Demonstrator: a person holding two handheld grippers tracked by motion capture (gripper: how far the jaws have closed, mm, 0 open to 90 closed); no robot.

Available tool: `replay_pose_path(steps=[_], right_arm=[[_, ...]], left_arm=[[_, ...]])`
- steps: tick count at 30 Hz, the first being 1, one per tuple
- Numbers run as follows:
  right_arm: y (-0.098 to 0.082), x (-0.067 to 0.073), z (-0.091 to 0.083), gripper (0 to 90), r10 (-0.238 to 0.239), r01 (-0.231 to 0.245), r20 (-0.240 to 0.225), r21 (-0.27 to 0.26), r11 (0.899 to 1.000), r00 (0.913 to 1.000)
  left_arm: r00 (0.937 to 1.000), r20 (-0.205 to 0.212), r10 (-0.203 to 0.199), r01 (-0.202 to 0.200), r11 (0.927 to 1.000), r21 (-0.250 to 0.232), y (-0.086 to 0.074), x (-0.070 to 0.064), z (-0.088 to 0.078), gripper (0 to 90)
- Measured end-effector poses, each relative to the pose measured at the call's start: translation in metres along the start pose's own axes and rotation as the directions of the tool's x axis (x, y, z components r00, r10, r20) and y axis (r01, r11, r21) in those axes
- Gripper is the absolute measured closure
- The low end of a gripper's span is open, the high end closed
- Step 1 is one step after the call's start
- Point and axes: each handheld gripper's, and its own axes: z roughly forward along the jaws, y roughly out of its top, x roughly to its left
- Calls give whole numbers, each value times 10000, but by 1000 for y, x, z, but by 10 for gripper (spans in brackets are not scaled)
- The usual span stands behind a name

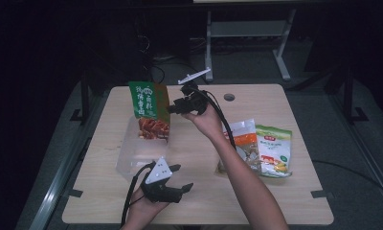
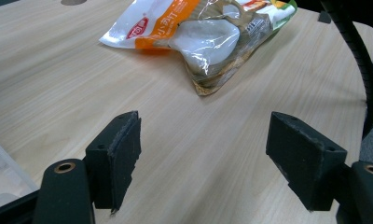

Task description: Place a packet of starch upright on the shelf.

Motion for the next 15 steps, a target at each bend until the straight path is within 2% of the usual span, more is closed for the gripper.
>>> replay_pose_path(steps=[15], right_arm=[[-20,-10,-30,471,197,-201,220,181,9996,9996]], left_arm=[[9998,-54,166,-165,9998,131,0,1,1,257]])
